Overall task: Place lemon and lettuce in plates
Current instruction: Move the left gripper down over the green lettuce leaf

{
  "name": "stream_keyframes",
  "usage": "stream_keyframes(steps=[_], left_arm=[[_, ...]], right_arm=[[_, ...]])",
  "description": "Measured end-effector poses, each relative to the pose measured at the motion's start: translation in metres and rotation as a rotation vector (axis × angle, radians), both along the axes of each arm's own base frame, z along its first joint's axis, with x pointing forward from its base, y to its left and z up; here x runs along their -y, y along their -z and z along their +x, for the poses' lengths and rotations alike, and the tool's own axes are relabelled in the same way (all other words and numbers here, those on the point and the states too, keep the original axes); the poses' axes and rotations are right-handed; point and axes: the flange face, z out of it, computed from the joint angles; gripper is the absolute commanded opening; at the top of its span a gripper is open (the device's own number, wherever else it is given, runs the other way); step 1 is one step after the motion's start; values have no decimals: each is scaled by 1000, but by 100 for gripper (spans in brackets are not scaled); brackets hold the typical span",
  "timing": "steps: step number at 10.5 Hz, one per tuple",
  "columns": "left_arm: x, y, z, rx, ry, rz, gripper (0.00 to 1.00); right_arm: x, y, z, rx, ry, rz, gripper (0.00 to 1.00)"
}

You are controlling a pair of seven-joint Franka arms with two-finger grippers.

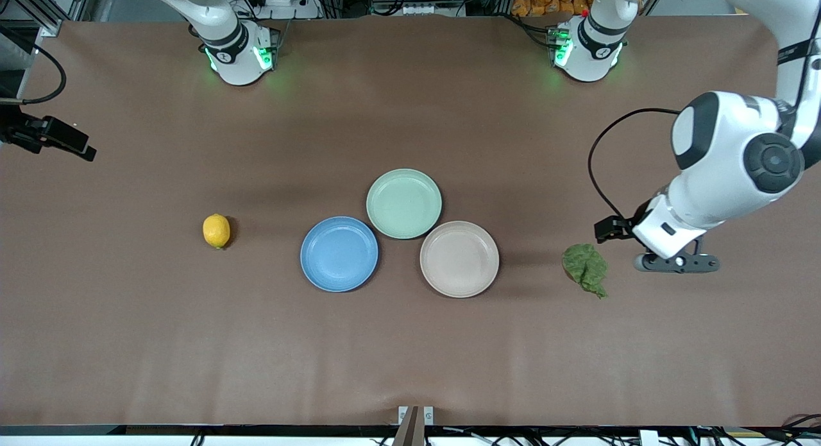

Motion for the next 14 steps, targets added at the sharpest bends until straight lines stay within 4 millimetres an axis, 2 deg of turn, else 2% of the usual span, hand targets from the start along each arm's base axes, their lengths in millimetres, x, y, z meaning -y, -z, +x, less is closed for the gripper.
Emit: stream_keyframes(steps=[2, 4, 7, 10, 11, 12, 14], left_arm=[[9, 15, -9, -29, 16, 6, 100], [9, 29, -15, -56, 18, 12, 100], [6, 40, -19, -75, 16, 18, 100], [-24, 57, -16, -98, -26, 31, 100], [-28, 63, -14, -92, -34, 28, 100], [-25, 71, -12, -91, -30, 25, 100], [-6, 91, -14, -103, -1, 22, 100]], right_arm=[[0, 0, 0, 0, 0, 0, 100], [0, 0, 0, 0, 0, 0, 100], [0, 0, 0, 0, 0, 0, 100], [0, 0, 0, 0, 0, 0, 100], [0, 0, 0, 0, 0, 0, 100], [1, 0, 0, -1, 2, 0, 100], [4, 3, 1, -7, 6, 0, 100]])
